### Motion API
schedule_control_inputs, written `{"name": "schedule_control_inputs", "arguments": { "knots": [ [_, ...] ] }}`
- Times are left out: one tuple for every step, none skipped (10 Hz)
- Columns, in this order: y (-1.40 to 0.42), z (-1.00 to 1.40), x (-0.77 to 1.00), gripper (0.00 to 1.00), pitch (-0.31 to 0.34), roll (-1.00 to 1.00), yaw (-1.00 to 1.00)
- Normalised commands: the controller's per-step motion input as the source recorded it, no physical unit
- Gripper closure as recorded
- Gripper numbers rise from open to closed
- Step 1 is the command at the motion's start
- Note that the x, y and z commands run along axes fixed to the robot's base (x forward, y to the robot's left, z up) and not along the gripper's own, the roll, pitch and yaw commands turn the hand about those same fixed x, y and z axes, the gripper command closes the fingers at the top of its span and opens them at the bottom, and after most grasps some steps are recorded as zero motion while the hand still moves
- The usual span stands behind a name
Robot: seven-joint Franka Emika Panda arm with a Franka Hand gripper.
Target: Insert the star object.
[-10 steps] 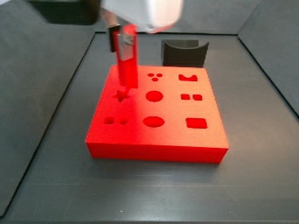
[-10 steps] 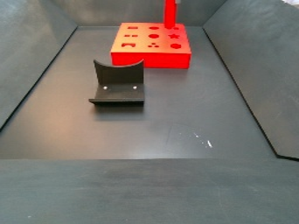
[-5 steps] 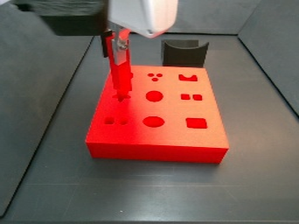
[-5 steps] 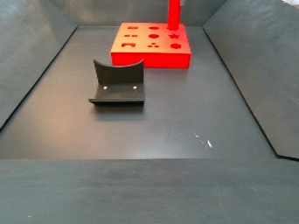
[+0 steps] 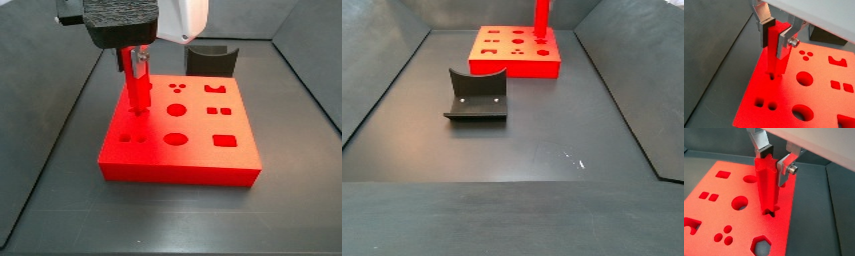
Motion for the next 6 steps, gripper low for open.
{"name": "schedule_control_inputs", "arguments": {
  "knots": [
    [0.00, -0.08, 0.00, 1.00, -0.149, -0.04, 0.11],
    [0.00, -0.07, 0.00, 1.00, -0.166, -0.02, 0.22],
    [0.00, -0.13, -0.05, 1.00, -0.179, 0.01, 0.35],
    [0.00, -0.16, -0.02, 1.00, -0.170, 0.04, 0.37],
    [0.00, -0.18, -0.03, 1.00, -0.180, 0.04, 0.38],
    [0.00, -0.19, -0.02, 1.00, -0.180, 0.02, 0.37]
  ]
}}
